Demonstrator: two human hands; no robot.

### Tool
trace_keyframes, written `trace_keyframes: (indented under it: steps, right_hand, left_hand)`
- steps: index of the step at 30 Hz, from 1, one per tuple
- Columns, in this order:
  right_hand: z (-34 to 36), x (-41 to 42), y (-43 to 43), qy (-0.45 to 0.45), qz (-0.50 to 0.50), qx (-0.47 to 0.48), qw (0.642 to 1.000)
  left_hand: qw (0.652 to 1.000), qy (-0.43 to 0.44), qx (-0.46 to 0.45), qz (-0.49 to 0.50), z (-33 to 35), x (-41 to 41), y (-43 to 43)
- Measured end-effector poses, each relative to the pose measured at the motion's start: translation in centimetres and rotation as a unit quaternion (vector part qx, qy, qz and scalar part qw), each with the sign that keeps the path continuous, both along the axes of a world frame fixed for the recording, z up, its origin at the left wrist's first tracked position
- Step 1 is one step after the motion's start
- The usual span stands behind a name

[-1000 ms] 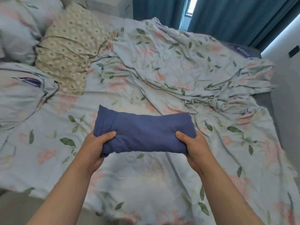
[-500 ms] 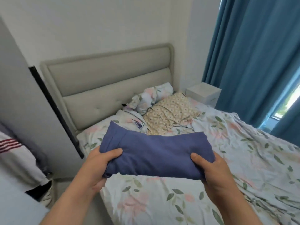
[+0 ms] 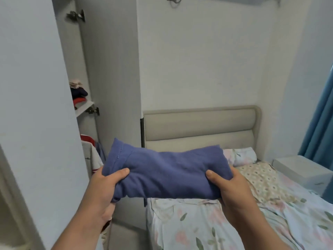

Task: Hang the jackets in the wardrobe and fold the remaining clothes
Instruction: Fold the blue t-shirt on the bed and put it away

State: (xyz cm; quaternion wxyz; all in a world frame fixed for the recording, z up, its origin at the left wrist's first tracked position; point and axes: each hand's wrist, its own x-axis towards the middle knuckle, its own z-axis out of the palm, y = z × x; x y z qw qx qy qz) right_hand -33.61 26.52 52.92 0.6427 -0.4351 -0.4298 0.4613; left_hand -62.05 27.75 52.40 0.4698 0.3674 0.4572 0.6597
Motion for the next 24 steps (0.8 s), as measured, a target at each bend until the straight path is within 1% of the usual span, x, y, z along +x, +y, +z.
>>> trace_keyframes:
  steps: [3,6,12,18,24]
  right_hand:
    - [1.8,-3.5,2.9,-0.017,0.012,0.016,1.000]
    - [3.0,-6.5,5.9,-0.030,-0.009,0.032,0.999]
    - [4.8,-11.4,11.1,-0.031,-0.014,0.055,0.998]
    - [5.8,-15.0,16.2,-0.046,0.009,0.072,0.996]
    - [5.7,-17.3,24.1,-0.038,0.044,0.093,0.994]
  left_hand:
    - [0.999,0.010,0.008,0.044,1.2,-3.1,1.7]
    - [0.996,0.023,0.018,0.080,2.1,-5.4,4.2]
    - [0.991,0.027,0.057,0.121,3.9,-8.4,8.1]
    - [0.985,0.015,0.068,0.158,4.7,-11.3,11.2]
    - [0.976,0.016,0.099,0.194,5.4,-12.9,16.5]
